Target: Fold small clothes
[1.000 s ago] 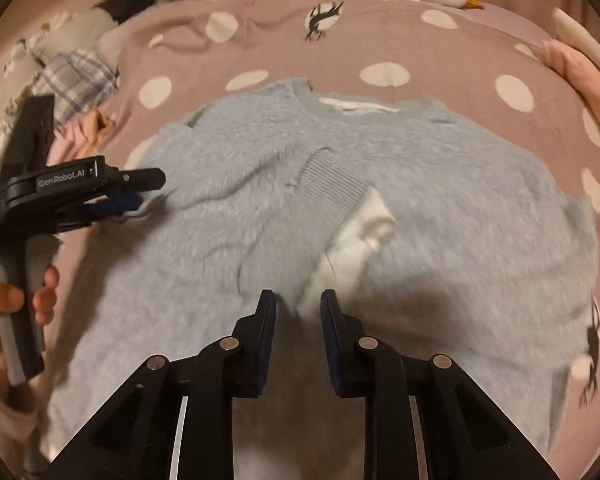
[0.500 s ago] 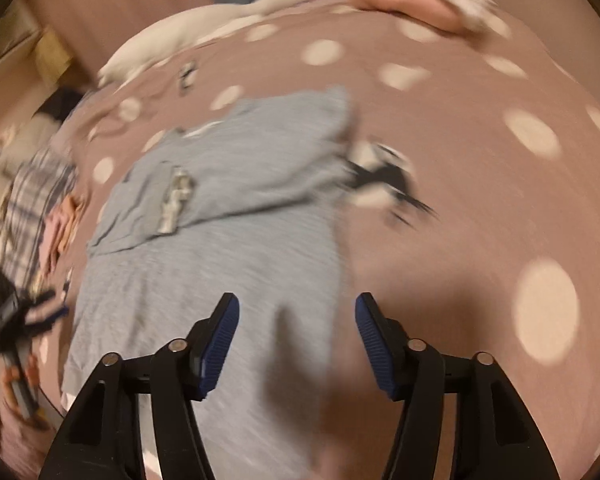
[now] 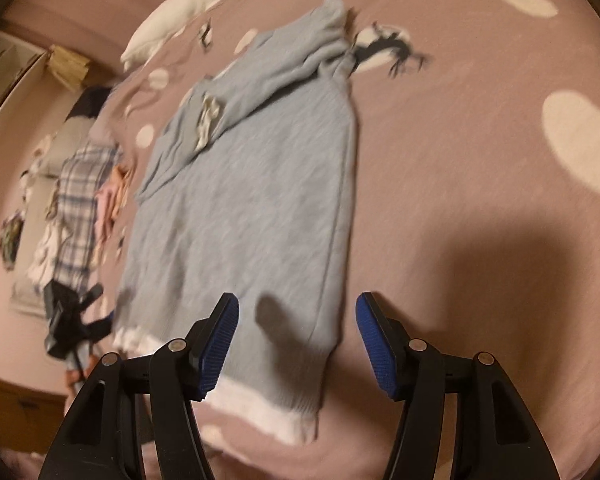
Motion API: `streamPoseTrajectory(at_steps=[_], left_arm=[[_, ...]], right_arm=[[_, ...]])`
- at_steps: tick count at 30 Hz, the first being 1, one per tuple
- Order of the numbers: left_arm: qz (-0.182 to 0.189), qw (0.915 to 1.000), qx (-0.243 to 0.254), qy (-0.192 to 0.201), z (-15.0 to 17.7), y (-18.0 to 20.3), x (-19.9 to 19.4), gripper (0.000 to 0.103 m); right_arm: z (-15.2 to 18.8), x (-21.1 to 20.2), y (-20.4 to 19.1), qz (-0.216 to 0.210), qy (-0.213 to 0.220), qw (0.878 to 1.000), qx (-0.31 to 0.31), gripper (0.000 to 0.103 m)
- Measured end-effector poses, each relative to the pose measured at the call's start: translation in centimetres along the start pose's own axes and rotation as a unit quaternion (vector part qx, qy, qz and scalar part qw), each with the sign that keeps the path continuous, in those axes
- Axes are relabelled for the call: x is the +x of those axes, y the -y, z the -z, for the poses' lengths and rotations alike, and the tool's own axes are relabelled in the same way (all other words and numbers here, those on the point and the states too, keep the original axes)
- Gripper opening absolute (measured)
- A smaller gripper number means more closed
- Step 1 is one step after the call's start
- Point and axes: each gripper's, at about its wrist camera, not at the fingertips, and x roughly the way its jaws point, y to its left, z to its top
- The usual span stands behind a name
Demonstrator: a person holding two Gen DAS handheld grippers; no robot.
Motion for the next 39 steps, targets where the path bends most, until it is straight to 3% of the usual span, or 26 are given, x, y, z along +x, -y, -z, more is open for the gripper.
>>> streamPoseTrajectory(at_steps=[3,7,10,15,24,32,35,39], left_arm=[[-0.006,0.9999,-0.003,0.009,-0.6,-0.5,-0.1,0.090],[0.015,0.9997,-0.018,0.003,-2.1,-0.6,0.8,0.090],[0.011,0.9999,-0.003,-0.004,-2.4,0.2,1.7,0.091],[0.011,0.9999,0.009,-0.008,-1.4,0.6,1.7,0.091],[0.029,0.9992,-0.003,-0.027,1.8,-0.5,-0.1,0.089],[0.017,0.9995,-0.014,-0.021,0.6,0.4,1.4,0.087],[-0.002,0.9999,-0.009,-0.013,0.6,0.8,1.7,0.076],[-0.027,0.9994,-0.021,-0.008,0.9,0.0,1.5,0.039]], right_arm=[[0.0,0.3,0.1,-0.009,-0.001,1.000,0.001,0.061],[-0.9,0.9,0.2,-0.019,0.006,1.000,0.005,0.061],[-1.7,1.8,-0.1,-0.032,0.010,0.999,0.011,0.061],[-1.8,2.5,-0.1,-0.058,0.015,0.998,0.022,0.061],[0.9,0.8,1.6,-0.099,-0.029,0.994,0.039,0.061],[1.4,1.6,1.6,-0.120,-0.027,0.991,0.060,0.061],[1.0,2.0,1.1,-0.121,-0.023,0.991,0.053,0.061],[0.9,2.1,0.5,-0.111,-0.015,0.993,0.041,0.060]])
